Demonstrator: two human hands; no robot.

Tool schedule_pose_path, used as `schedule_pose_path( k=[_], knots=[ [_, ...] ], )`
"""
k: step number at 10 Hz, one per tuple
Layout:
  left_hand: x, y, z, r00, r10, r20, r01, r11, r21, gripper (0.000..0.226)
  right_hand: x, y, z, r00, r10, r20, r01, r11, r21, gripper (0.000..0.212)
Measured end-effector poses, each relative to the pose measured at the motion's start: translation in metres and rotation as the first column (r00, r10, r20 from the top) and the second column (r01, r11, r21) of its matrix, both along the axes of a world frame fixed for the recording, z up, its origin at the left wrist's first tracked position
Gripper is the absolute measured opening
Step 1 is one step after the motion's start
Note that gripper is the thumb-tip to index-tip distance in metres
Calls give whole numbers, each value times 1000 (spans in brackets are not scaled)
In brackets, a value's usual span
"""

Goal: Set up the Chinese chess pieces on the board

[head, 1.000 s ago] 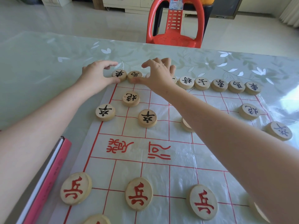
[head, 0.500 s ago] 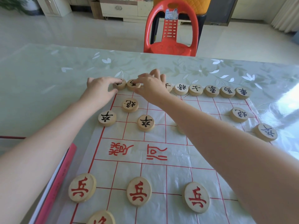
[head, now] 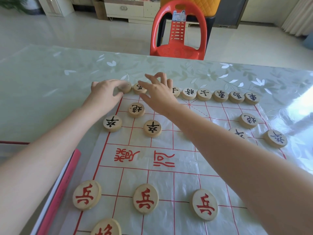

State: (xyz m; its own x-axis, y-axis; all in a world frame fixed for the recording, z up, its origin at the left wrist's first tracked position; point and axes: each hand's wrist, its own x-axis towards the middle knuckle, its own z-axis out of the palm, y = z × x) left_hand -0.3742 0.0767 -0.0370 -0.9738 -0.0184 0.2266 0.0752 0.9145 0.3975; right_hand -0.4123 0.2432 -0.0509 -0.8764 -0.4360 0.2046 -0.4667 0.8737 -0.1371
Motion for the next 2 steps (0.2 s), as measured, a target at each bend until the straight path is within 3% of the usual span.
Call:
schedule_pose_path(
  k=[2],
  knots=[
    [20,0,14,999,14,-45,-7,987,158,28,21,7,22,999,-33,-29,28,987,-157,38]
  ],
)
